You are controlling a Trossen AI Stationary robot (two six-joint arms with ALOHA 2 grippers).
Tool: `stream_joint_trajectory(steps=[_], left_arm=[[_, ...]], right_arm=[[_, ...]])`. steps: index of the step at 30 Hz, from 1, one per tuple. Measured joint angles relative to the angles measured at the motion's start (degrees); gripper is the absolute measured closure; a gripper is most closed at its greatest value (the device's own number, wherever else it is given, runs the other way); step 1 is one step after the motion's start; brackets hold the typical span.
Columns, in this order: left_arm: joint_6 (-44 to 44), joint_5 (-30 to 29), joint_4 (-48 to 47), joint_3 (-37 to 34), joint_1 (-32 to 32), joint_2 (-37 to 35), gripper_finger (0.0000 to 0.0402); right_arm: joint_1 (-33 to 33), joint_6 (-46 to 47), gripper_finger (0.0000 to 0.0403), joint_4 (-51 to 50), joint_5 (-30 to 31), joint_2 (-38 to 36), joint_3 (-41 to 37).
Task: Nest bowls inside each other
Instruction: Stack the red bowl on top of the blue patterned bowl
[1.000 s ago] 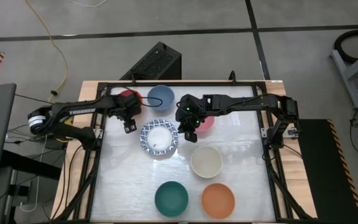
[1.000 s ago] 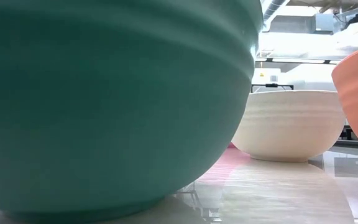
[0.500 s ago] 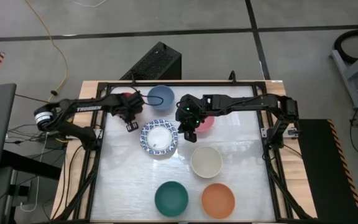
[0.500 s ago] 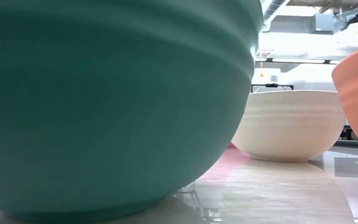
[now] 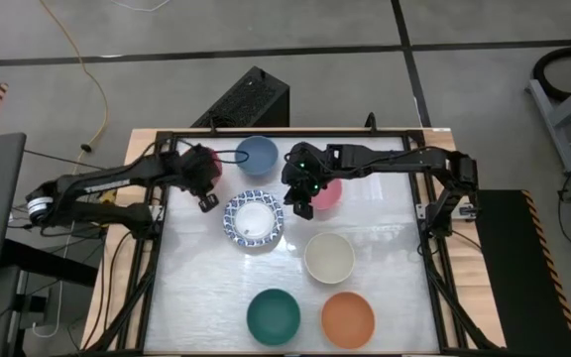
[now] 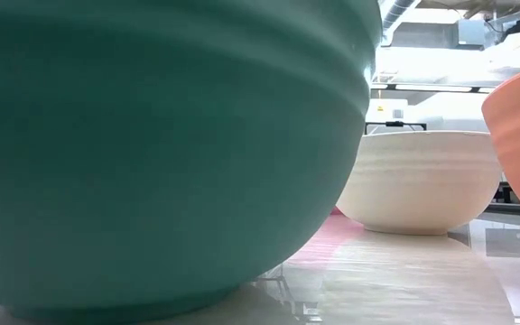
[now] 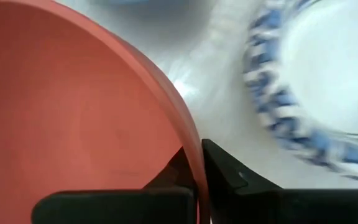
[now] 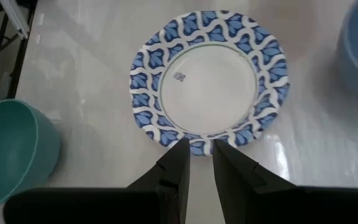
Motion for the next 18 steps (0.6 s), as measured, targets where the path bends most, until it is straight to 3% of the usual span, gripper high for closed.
stream_joint_trajectory(steps=[5,10,18], left_arm=[[-0.8,1.2,0.0,0.0,-5.6,-4.9,0.0401],[5.4,1.3,0.2,0.0,-13.3,-6.8,0.0401],[12.6,-6.2,0.1,0.6,-24.2,-6.1,0.0401]], right_arm=[[-2.3,4.4,0.0311,0.0,-0.9,-0.9,0.0],[-5.2,11.8,0.0311,0.6,-0.9,-1.3,0.0],[-7.0,18.9,0.0311,4.7,-0.4,-1.3,0.0]])
